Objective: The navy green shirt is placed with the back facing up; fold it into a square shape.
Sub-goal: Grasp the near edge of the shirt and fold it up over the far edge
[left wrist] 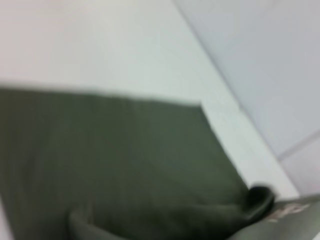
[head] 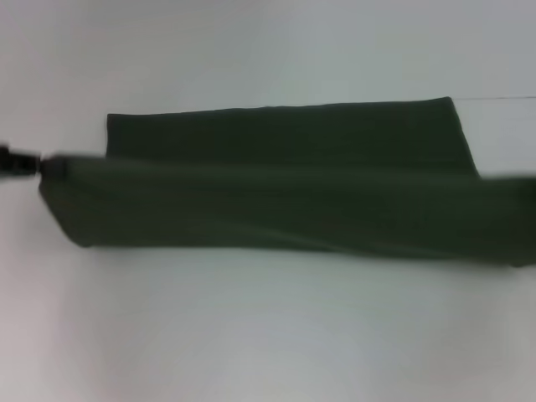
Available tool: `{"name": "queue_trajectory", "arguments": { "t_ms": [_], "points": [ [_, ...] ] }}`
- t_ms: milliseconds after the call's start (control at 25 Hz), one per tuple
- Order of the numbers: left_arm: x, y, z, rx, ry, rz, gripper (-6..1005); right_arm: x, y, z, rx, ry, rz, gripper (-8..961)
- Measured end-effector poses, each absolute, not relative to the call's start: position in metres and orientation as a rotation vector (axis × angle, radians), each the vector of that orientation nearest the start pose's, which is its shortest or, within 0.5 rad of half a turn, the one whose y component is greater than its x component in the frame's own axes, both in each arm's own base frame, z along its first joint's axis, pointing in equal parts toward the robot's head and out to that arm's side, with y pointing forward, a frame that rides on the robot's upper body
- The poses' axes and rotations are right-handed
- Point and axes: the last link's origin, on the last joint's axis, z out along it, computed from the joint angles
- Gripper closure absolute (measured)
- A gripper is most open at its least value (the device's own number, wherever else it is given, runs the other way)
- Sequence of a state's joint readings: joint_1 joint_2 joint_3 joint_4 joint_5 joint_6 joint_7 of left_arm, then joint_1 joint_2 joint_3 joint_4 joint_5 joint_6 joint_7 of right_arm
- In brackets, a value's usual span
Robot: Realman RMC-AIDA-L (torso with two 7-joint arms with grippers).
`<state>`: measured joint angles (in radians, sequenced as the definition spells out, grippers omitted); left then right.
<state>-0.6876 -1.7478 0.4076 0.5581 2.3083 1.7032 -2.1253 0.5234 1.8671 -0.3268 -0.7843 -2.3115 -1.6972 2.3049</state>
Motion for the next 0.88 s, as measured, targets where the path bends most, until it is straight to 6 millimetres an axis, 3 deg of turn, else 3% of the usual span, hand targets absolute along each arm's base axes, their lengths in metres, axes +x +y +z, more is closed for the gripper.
{"name": "queue_trajectory", "arguments": {
  "t_ms": [160,400,640,880],
  "points": [
    [-0.275,0.399,0.133,-2.341,-1.495,-0.582,951,0.311,0.378,0.135,-2.066,1.68,0.654,885],
    [-0.269,0.436,0.122,-2.166,-1.437,-0.609,946,0.285,0.431,0.119,-2.007,1.567,0.626,881],
    [-0.264,0.458,0.099,-2.067,-1.361,-0.598,941,0.273,0.464,0.093,-1.92,1.469,0.57,876],
    [-0.264,0.471,0.072,-1.976,-1.305,-0.564,935,0.264,0.482,0.067,-1.852,1.404,0.533,872]
  ]
}}
